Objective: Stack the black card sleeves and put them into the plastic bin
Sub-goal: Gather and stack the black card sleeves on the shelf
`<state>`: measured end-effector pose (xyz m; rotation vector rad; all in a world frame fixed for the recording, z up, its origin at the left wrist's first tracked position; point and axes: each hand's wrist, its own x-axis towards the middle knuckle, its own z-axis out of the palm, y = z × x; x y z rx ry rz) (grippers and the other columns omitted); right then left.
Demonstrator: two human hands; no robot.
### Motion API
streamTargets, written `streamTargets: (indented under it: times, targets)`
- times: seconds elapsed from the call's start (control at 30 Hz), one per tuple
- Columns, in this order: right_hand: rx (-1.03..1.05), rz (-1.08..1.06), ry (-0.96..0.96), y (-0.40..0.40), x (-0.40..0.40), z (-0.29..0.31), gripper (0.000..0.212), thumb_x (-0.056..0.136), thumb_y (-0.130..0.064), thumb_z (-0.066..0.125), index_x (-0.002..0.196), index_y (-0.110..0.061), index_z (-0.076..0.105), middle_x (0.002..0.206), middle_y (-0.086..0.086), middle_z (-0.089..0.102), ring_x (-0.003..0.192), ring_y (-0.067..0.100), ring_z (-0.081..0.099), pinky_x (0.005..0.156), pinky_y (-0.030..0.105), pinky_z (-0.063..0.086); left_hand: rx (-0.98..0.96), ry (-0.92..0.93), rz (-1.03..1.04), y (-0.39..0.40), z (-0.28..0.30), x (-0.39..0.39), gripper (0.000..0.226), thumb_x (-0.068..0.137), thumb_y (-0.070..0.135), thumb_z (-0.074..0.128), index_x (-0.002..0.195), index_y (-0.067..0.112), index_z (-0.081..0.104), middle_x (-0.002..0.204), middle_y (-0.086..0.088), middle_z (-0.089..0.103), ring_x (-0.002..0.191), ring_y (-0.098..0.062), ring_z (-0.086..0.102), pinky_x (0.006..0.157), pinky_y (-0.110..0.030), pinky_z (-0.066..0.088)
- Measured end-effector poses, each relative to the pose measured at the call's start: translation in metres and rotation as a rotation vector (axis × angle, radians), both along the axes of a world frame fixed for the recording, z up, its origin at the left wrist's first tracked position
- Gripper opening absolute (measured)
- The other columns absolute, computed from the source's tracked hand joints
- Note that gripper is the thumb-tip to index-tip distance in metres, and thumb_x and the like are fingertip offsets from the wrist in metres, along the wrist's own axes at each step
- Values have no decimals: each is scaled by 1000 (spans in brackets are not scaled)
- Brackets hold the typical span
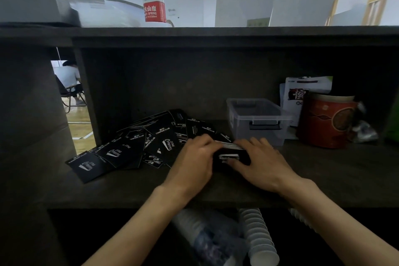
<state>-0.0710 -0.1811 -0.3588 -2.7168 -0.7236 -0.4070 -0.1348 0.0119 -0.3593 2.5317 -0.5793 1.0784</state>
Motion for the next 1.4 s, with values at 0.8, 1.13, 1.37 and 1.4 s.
streamTargets:
  times: [0.8,1.13,1.37,1.4]
  targets:
    - [-62,-195,-184,-31,10,-11,49,96,-57,37,140,-38,34,128,-6,47,120,18,39,93,47,45,-240,518,385,4,12,71,43,81,22,74,118,16,52,116,-8,60,108,-27,59,95,-44,49]
    - [-61,-184,-136,-32,6,-6,51,96,-56,40,142,-37,33,130,-4,46,124,19,38,96,48,45,-877,368,-14,42,30,25,14,84,33,75,97,31,73,96,7,73,84,-6,68,71,-15,48]
    - [-49,-184,-126,-31,5,-4,51,96,-57,41,142,-37,33,132,-3,46,125,20,38,97,49,44,-782,417,-187,44,35,-4,31,73,56,77,97,37,70,79,8,71,70,-8,68,64,-18,52]
    - [-48,-183,-126,-31,5,-4,51,96,-57,41,142,-37,33,132,-4,46,125,20,38,96,49,44,-786,390,-195,39,35,-4,19,80,52,70,90,36,69,71,8,67,61,-9,64,57,-17,49]
